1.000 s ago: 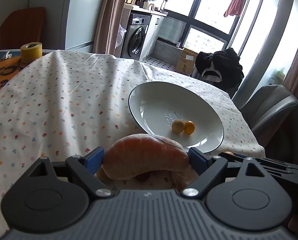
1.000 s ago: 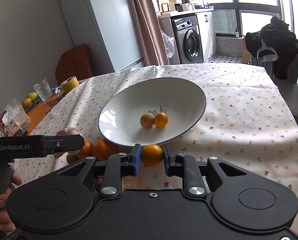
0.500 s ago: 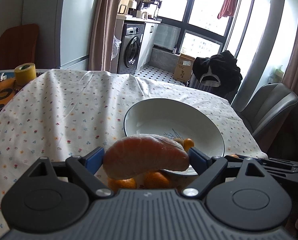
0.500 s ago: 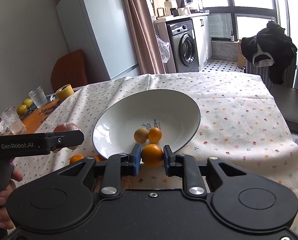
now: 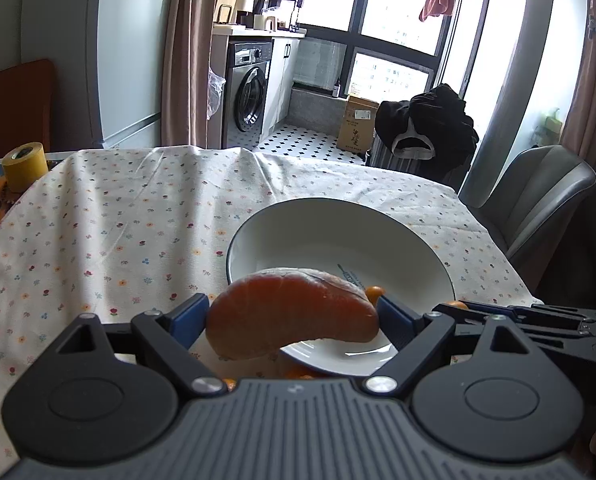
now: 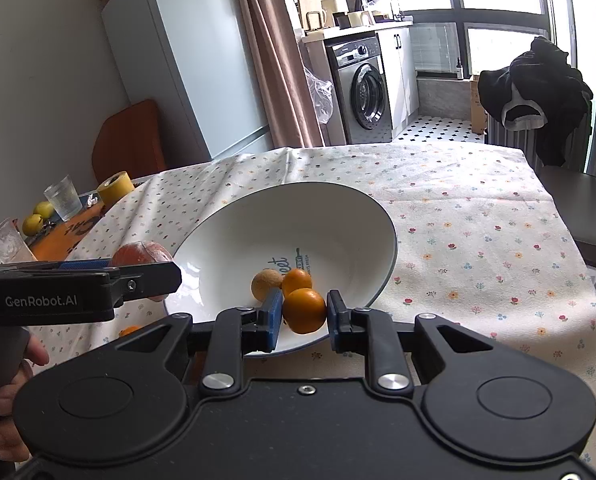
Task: Organize fruits
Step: 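Lower the orange into the bowl with the right tool while the left places the pomelo segment there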
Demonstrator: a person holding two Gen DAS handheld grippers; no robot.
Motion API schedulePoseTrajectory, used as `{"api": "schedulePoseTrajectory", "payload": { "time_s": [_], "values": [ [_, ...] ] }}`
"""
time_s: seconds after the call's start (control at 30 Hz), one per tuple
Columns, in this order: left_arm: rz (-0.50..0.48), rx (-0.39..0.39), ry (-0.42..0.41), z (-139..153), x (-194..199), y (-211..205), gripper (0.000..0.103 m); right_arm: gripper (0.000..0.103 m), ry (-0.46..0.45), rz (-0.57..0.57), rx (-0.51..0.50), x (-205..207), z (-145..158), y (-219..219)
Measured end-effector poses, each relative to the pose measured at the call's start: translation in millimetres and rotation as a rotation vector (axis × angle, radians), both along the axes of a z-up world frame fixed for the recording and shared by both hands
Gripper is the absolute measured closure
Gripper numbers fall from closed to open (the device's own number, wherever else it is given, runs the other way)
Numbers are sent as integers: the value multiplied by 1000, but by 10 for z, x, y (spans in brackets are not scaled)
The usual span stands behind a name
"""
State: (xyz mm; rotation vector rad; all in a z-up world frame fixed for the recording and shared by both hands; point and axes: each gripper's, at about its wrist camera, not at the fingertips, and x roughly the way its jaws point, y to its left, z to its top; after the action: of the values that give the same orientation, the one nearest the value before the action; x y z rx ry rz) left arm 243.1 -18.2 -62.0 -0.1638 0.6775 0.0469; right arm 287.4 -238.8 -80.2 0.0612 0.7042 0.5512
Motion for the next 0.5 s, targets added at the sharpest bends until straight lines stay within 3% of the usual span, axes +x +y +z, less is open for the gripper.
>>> {"api": "schedulePoseTrajectory", "payload": {
  "time_s": [0.5],
  "values": [
    [-29, 24, 36, -144, 344, -1, 14, 72, 17, -1, -4, 160, -86, 43]
  ]
}}
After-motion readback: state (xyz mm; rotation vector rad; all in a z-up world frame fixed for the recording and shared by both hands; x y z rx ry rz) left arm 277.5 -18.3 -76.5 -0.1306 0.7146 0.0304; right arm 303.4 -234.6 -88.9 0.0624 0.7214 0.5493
